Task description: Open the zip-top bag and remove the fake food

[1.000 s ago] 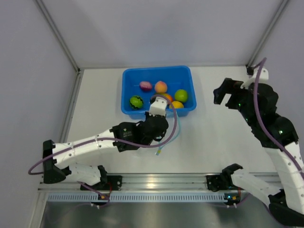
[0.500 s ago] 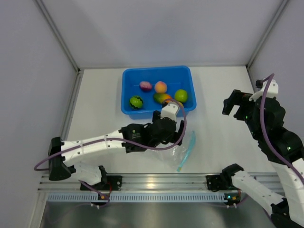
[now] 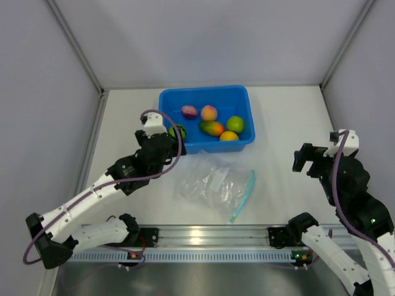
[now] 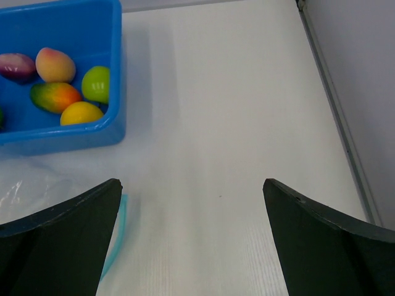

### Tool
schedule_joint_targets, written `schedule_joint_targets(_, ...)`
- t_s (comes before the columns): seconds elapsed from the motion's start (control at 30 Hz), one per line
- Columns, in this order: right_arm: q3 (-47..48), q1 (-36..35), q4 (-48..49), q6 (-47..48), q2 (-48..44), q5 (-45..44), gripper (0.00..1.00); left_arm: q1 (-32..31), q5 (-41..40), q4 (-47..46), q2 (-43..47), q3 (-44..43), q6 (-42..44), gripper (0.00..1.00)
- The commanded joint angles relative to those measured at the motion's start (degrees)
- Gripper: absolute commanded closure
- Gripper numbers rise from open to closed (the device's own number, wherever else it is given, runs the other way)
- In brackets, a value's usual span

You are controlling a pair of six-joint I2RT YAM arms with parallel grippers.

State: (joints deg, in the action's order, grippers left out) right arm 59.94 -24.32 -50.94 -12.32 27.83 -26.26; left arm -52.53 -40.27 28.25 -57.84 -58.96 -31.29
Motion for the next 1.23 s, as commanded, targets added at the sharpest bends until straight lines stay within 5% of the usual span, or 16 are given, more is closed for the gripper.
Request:
schedule_joint_targets(0.0, -1.1, 0.7, 2.9, 2.8, -2.0, -0.5, 0.01, 7.0, -2.7, -0.4, 1.5, 2.2, 4.2, 0.02)
schedule_joint_targets(0.17, -2.5, 0.7, 0.8, 4.8, -3.4, -3.5, 0.01, 12.3, -8.3, 1.1, 3.6, 4.5, 9.0, 0.02)
schedule_joint_targets(0.33, -2.3, 0.6, 0.3, 4.9, -5.5, -3.7, 0.01, 19.5, -3.0, 3.9, 9.9, 4.8, 10.5, 0.02)
schedule_joint_targets(0.6, -2.0, 0.6, 0.1, 5.2, -7.1, -5.1, 0.01, 19.7, -2.8, 8.0, 19.7, 5.1, 16.4, 0.02)
schedule_joint_targets(1.2, -2.0, 0.7, 1.2, 4.7, -4.8, -4.4, 0.0, 22.9, -1.2, 6.8, 19.9, 8.3, 15.8, 0.02)
